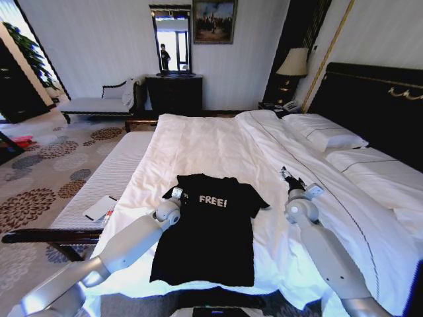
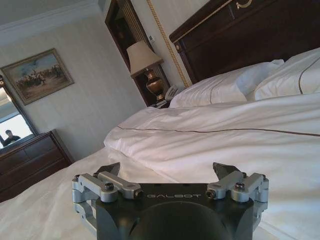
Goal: Fold the clothes on the bed.
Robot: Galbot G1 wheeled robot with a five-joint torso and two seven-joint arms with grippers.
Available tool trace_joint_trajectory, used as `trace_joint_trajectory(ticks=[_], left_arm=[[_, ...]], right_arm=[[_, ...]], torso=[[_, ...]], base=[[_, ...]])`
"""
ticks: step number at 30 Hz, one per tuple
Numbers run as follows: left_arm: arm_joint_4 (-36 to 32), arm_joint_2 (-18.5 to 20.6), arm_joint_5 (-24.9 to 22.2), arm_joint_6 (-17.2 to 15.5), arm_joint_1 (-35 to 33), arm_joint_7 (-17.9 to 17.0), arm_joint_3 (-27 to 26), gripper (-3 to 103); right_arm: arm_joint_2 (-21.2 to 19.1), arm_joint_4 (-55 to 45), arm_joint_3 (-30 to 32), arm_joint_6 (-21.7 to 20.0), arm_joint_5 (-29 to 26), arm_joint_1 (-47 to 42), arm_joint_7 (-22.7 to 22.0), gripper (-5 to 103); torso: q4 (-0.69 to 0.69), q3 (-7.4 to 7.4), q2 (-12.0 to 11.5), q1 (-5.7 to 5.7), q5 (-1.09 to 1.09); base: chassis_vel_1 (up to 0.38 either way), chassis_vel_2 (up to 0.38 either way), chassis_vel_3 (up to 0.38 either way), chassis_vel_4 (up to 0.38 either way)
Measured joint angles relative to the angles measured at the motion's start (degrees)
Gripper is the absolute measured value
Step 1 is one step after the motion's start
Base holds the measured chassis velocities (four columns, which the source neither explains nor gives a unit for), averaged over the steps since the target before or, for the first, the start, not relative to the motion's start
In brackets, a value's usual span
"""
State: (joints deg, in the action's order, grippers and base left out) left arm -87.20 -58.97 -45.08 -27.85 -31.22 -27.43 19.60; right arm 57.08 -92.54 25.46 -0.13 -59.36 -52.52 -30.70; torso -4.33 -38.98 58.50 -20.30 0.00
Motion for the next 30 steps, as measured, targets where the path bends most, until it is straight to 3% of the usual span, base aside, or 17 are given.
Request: trace_joint_trajectory(ticks=[7,16,30], left_arm=[[-0.63,0.55,-0.18,0.69,-0.71,0.47,-2.62,0],[-0.4,0.66,-1.32,2.29,-2.57,1.83,-13.86,0],[2.03,2.07,-1.03,3.63,-3.72,3.14,-18.25,0]], right_arm=[[0.01,0.1,0.03,-0.05,0.0,0.04,-0.05,100],[-0.04,-0.03,0.21,-0.06,0.07,-0.22,-0.07,100],[-0.13,-0.89,-0.42,-0.11,0.09,-0.21,-0.34,100]], torso=[[0.0,0.0,0.0,0.0,0.0],[0.0,0.0,0.0,0.0,-0.01],[0.0,0.0,0.0,0.0,-0.01]], base=[[0.0,0.0,0.0,0.0],[0.0,0.0,0.0,0.0],[0.0,0.0,0.0,0.0]])
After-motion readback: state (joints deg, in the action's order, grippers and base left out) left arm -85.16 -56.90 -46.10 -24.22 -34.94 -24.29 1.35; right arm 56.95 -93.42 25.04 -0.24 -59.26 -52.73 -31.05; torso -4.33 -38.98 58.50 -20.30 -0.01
